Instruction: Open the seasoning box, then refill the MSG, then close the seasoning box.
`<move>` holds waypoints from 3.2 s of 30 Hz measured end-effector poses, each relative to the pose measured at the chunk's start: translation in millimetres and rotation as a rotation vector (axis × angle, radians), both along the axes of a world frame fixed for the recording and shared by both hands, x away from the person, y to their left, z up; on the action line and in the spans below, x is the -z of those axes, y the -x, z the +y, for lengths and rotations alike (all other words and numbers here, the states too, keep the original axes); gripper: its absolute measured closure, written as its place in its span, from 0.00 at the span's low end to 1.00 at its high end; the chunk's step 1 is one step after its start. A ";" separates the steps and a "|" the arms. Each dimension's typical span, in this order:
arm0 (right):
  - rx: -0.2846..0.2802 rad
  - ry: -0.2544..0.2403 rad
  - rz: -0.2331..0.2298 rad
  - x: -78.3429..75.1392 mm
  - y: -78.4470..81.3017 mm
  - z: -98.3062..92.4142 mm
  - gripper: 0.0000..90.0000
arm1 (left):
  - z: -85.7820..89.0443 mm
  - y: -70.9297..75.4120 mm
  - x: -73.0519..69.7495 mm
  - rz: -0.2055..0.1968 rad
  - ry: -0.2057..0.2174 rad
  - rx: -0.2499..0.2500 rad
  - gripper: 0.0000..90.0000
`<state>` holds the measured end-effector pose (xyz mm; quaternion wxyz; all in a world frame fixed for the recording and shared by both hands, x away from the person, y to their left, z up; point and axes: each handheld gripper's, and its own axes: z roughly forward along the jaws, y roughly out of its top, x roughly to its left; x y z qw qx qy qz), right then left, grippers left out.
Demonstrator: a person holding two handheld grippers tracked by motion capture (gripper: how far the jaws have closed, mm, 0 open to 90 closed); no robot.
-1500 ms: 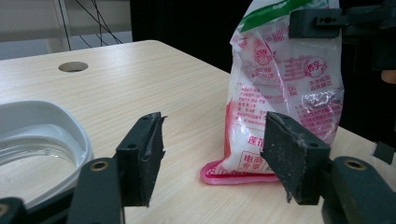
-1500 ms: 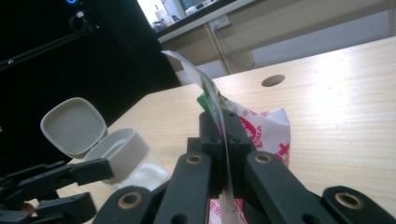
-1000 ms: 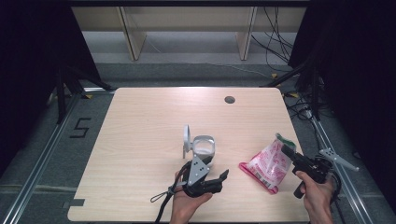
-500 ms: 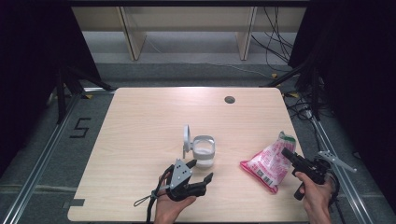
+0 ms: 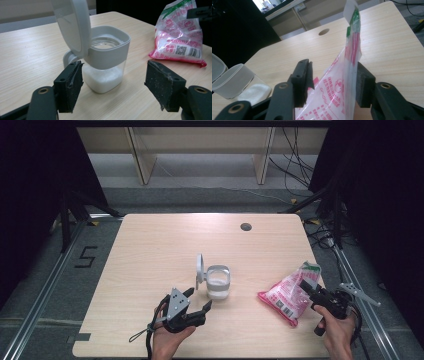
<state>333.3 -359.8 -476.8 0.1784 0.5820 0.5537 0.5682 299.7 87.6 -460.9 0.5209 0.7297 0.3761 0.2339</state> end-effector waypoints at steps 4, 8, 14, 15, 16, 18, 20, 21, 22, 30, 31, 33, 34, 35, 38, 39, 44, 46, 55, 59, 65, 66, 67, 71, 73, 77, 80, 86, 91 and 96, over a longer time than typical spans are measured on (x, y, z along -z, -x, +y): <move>0.022 0.048 -0.011 -0.5 2.4 -1.6 0.54 | 5.2 -1.8 -0.8 0.007 0.011 -0.024 0.33; 0.045 0.029 0.012 -1.9 7.9 -3.6 0.53 | 12.4 -6.2 -2.3 0.002 0.026 -0.026 0.34; 0.065 0.063 -0.012 -3.7 13.5 -6.0 0.51 | 19.4 -7.3 -3.4 0.013 0.025 -0.049 0.35; 0.084 0.067 0.001 -6.0 14.9 -4.9 0.51 | 21.5 -8.5 -3.7 -0.003 0.014 -0.035 0.35; 0.105 0.076 -0.008 -7.0 16.9 -4.5 0.50 | 21.9 -8.0 -3.4 0.011 0.029 -0.046 0.35; 0.104 0.080 -0.015 -9.2 20.1 -4.5 0.49 | 25.7 -9.9 -2.9 0.003 0.026 -0.034 0.35; 0.098 0.150 -0.067 -7.0 19.7 -7.4 0.49 | 27.6 -9.9 -2.6 0.013 0.034 -0.048 0.35; 0.088 0.093 -0.022 -9.5 22.5 -3.1 0.49 | 28.9 -10.2 -2.7 0.014 0.035 -0.044 0.35; 0.088 0.102 -0.007 -9.7 22.8 -1.8 0.49 | 29.9 -10.4 -2.5 0.017 0.040 -0.044 0.35; 0.041 0.134 -0.045 -10.3 22.9 3.5 0.50 | 33.0 -13.7 -0.4 0.020 0.039 -0.048 0.35; 0.022 0.121 -0.049 -10.2 23.0 3.6 0.50 | 33.2 -13.9 -0.5 0.025 0.038 -0.051 0.35; 0.035 0.130 -0.021 -12.6 24.6 6.6 0.50 | 33.4 -15.3 0.1 0.025 0.046 -0.059 0.36; 0.032 0.121 -0.015 -13.2 25.7 8.9 0.50 | 34.5 -15.8 -0.6 0.022 0.031 -0.058 0.36; 0.016 0.156 -0.036 -12.5 24.5 8.6 0.50 | 35.4 -17.1 -0.7 0.022 0.029 -0.056 0.36; -0.015 0.174 -0.031 -12.2 24.7 16.2 0.48 | 37.4 -19.5 -0.5 0.031 0.037 -0.062 0.37; -0.032 0.195 -0.035 -12.2 24.7 18.1 0.48 | 38.3 -19.7 -0.7 0.038 0.037 -0.067 0.37; -0.090 0.207 -0.027 -10.1 26.5 34.6 0.47 | 41.6 -23.1 -1.8 0.030 0.033 -0.070 0.38; -0.120 0.210 -0.018 -8.9 27.9 42.5 0.46 | 42.2 -24.5 -2.5 0.031 0.034 -0.077 0.39; -0.215 0.256 0.011 -5.8 31.7 66.4 0.45 | 43.0 -34.6 -4.4 0.024 0.003 -0.067 0.46; -0.251 0.289 0.002 -3.7 30.6 68.0 0.45 | 42.5 -41.2 -4.5 0.016 -0.004 -0.064 0.52; -0.251 0.287 0.009 -0.9 30.2 68.3 0.45 | 42.4 -48.7 -7.7 0.002 -0.001 -0.046 0.65; -0.259 0.284 0.006 -0.2 29.5 68.0 0.45 | 42.1 -50.7 -7.6 -0.009 -0.002 -0.032 0.67; -0.256 0.284 0.006 -0.1 29.4 67.9 0.45 | 41.4 -50.4 -8.4 -0.003 -0.014 -0.036 0.70; -0.252 0.293 0.000 -0.8 30.7 69.3 0.45 | 39.6 -52.2 -10.6 -0.003 -0.020 -0.001 0.77; -0.249 0.282 0.026 -0.4 31.1 71.8 0.45 | 40.0 -53.6 -11.3 -0.002 -0.025 0.002 0.79; -0.253 0.272 0.028 -0.4 32.3 72.0 0.45 | 41.3 -57.2 -12.2 -0.010 -0.035 0.001 0.83; -0.258 0.288 0.021 0.5 30.7 69.9 0.45 | 40.5 -58.9 -13.4 -0.018 -0.041 0.002 0.87; -0.258 0.316 0.008 1.8 28.6 68.8 0.45 | 38.7 -61.8 -19.9 -0.031 -0.060 0.022 0.90; -0.269 0.328 0.002 1.6 28.8 68.5 0.45 | 35.5 -63.5 -21.8 -0.039 -0.064 0.026 0.94; -0.269 0.297 0.022 1.7 30.1 70.6 0.45 | 36.6 -65.0 -22.6 -0.044 -0.071 0.018 0.96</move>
